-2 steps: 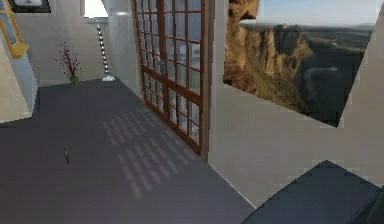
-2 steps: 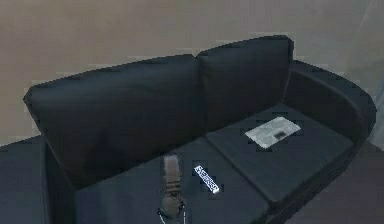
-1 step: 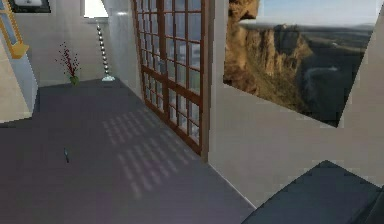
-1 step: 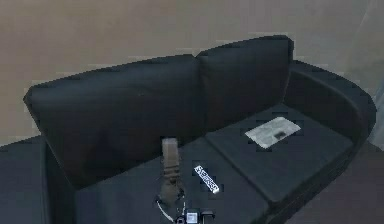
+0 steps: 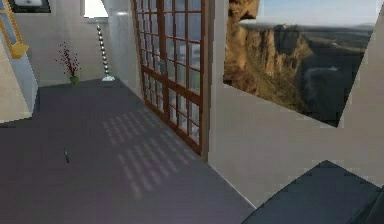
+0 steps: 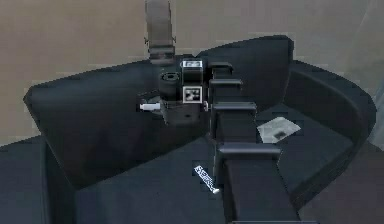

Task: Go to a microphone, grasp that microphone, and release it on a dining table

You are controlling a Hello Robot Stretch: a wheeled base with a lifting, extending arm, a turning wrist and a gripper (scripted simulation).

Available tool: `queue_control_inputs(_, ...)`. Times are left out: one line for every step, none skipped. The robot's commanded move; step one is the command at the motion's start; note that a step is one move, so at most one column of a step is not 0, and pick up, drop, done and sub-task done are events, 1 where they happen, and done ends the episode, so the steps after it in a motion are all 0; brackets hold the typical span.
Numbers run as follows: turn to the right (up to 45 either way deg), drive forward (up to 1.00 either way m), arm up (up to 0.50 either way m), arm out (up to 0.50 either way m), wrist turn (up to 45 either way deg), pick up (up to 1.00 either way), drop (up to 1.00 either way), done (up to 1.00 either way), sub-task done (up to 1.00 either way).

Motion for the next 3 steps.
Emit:
queue_control_inputs(0.0,0.0,0.0,0.0,-45.0,0.0,0.0,0.0,0.0)
queue_control_inputs(0.0,0.0,0.0,0.0,-45.0,0.0,0.0,0.0,0.0)
queue_control_inputs(0.0,0.0,0.0,0.0,-21.0,0.0,0.0,0.0,0.0)
